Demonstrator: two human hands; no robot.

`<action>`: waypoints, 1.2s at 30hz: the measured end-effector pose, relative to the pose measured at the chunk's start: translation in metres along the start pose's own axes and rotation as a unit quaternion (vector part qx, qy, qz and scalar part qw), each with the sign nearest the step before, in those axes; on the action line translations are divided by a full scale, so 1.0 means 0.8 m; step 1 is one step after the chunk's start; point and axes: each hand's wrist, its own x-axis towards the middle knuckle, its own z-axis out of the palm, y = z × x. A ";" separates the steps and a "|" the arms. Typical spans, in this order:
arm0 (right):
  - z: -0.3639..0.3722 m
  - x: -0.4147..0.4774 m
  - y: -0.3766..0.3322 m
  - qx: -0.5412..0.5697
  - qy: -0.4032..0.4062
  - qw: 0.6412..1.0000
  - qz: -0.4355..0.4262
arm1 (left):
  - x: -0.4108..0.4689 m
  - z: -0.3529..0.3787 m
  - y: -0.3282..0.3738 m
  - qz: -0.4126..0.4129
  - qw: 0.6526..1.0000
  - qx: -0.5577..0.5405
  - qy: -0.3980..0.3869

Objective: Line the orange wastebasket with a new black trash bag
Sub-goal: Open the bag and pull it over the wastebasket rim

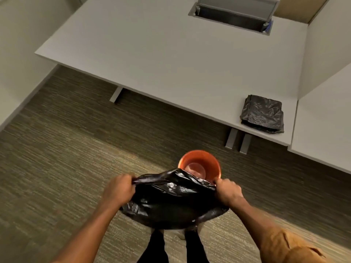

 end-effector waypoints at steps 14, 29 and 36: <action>0.016 0.040 0.004 0.824 -0.014 0.468 0.319 | 0.034 -0.008 0.060 -0.234 0.912 -0.331 0.064; 0.040 0.085 0.050 0.896 0.063 0.302 0.320 | 0.095 0.079 0.099 -0.273 0.682 -0.678 -0.030; 0.056 0.101 0.046 0.839 0.190 0.399 0.316 | 0.134 0.113 0.126 -0.298 0.645 -0.701 -0.069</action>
